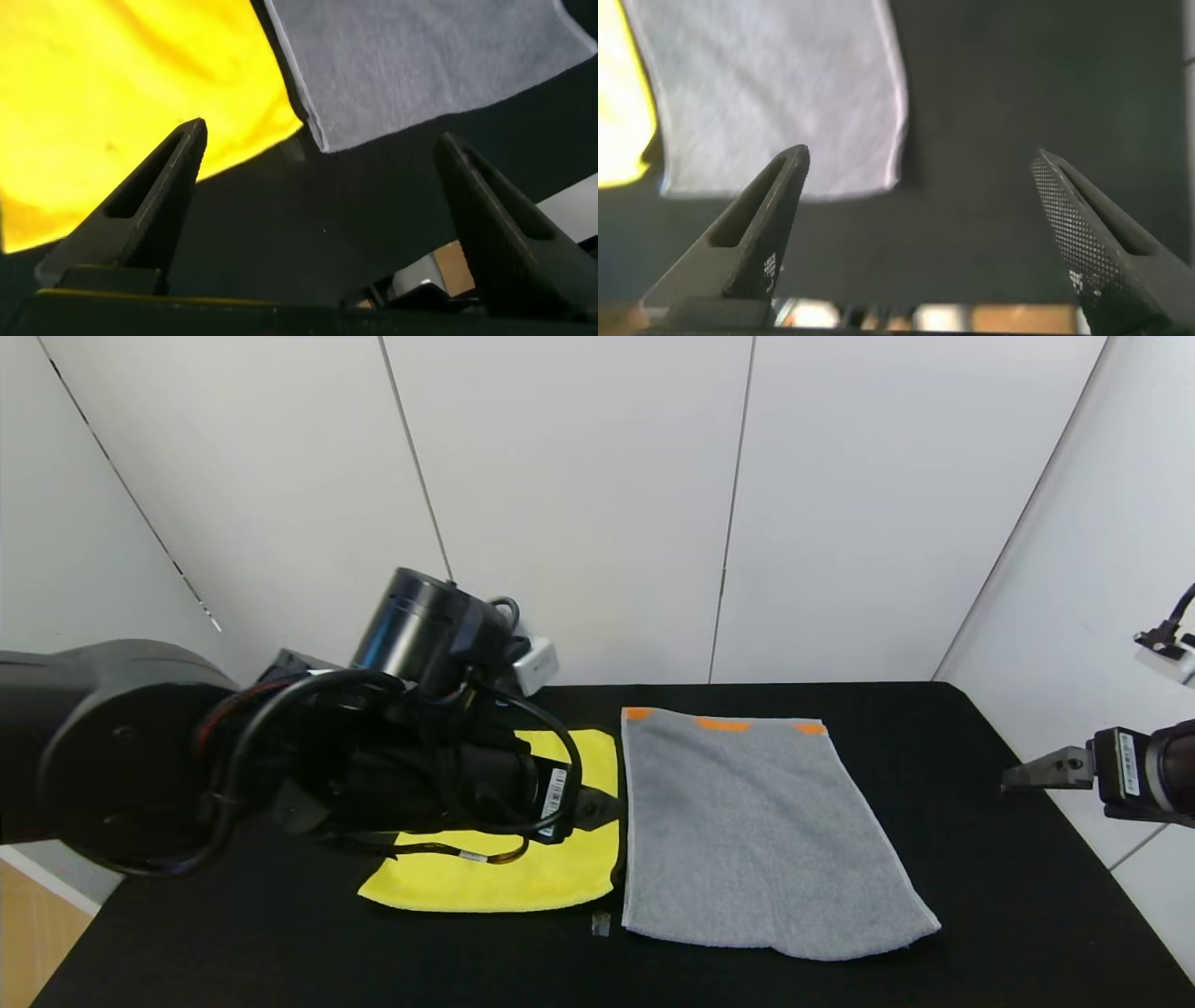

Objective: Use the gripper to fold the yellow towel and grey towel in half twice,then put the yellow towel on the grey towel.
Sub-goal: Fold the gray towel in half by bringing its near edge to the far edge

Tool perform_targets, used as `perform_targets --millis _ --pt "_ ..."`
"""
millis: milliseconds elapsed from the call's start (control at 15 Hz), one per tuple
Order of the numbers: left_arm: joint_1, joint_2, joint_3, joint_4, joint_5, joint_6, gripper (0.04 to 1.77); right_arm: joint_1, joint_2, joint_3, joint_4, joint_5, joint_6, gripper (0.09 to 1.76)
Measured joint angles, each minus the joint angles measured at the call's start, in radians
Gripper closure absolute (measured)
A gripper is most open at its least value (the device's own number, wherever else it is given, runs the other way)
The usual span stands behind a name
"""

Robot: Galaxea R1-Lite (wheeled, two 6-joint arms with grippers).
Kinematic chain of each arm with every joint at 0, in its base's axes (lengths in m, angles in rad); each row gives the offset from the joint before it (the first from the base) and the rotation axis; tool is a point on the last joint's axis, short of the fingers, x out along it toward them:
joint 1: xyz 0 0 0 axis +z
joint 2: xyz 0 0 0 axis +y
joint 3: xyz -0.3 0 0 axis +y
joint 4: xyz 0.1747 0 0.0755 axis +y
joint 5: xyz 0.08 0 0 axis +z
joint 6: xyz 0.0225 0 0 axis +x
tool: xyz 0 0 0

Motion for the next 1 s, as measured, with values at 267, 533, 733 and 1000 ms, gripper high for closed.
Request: perform_targets --millis 267,533,733,1000 --pt "-0.053 0.099 -0.009 0.013 -0.013 -0.101 0.09 -0.007 0.048 0.01 0.024 0.071 0.049 0.14" --pt "-0.119 0.171 -0.011 0.061 -0.016 -0.198 0.09 0.001 0.082 0.037 0.018 0.069 0.058 0.14" --pt "-0.143 0.223 -0.015 0.078 -0.016 -0.239 0.09 0.002 0.118 0.052 0.012 0.066 0.058 0.14" --pt "-0.15 0.283 -0.022 0.089 -0.043 -0.264 0.09 0.002 0.173 0.057 -0.021 0.064 0.058 0.14"
